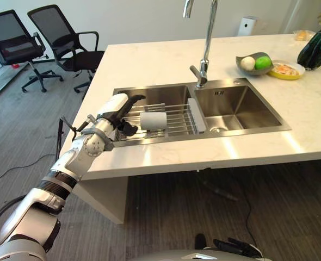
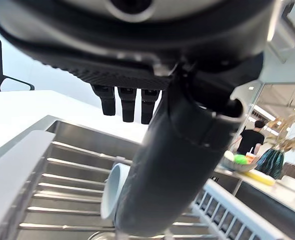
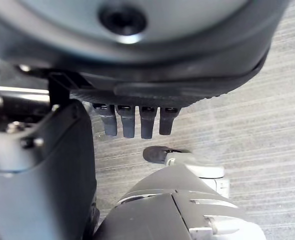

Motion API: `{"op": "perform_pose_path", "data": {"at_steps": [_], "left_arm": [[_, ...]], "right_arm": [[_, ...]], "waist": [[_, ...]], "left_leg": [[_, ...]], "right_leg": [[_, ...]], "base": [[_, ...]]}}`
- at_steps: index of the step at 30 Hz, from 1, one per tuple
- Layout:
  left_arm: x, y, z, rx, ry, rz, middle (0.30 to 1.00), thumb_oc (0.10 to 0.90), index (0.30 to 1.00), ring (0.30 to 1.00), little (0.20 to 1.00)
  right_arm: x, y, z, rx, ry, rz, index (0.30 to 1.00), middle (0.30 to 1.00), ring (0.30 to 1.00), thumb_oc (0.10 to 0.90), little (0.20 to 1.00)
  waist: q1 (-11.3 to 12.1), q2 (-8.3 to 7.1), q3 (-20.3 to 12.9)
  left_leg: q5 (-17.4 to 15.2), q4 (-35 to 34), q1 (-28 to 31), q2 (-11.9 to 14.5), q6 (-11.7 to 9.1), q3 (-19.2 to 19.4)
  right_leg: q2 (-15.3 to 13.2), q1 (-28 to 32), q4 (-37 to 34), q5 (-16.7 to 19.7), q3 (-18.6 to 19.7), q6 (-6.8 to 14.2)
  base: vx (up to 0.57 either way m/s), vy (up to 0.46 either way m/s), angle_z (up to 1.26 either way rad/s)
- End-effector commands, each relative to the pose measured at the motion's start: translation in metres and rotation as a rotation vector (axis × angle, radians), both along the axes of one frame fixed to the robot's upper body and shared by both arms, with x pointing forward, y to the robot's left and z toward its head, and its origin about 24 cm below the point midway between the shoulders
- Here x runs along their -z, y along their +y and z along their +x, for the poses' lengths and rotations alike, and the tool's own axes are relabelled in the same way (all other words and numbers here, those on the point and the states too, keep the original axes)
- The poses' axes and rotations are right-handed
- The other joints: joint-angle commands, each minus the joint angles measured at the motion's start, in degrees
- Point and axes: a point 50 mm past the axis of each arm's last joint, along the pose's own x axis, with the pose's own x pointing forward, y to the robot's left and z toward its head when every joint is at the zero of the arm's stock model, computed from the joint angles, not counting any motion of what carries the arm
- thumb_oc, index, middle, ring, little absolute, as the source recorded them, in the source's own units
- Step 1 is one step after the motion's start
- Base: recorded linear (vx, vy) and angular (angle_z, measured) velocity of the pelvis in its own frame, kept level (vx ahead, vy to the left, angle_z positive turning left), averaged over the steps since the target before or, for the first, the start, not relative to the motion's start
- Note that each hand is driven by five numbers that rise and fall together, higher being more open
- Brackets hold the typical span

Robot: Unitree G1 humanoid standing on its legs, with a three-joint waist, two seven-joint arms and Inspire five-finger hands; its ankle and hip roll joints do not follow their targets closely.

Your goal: Place the dishes in the dishwasher.

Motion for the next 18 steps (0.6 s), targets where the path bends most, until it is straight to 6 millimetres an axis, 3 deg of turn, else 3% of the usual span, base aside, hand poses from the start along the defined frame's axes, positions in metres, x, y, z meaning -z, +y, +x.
{"op": "perform_pose_path", "data": {"at_steps": [1,8,18], "left_arm": [[-0.084,0.004,0.019,-0.017,-0.313,0.029,0.9,0.8,0.9,0.9,0.9],[-0.075,0.012,0.023,-0.068,-0.297,0.114,0.9,0.8,0.9,0.9,0.9],[-0.085,0.013,0.033,-0.118,-0.36,0.345,0.9,0.8,0.9,0.9,0.9]], "right_arm": [[0.003,0.001,-0.033,-0.041,0.083,0.016,0.9,0.9,0.9,0.8,0.9],[0.001,0.0,-0.036,-0.034,0.059,0.017,0.9,0.9,0.9,0.8,0.9],[0.0,0.002,-0.04,-0.03,0.045,0.015,0.9,0.9,0.9,0.8,0.9]], "waist": [[-0.94,-2.28,-0.14],[-2.27,-2.75,0.43],[-3.56,-2.8,1.33]], "left_leg": [[-0.48,0.21,-2.49,-1.64,1.38,-0.34],[-1.08,0.21,-2.34,-1.88,1.6,1.52],[-1.65,0.21,-2.07,-2.24,2.0,3.03]], "right_leg": [[-3.15,6.26,0.99,-8.02,-0.79,6.12],[-3.34,4.99,0.99,-7.38,0.78,6.54],[-3.37,3.81,0.99,-6.87,2.43,6.89]], "base": [[-0.01,0.025,-0.37],[-0.01,0.019,-0.17],[0.0,0.008,-0.11]]}}
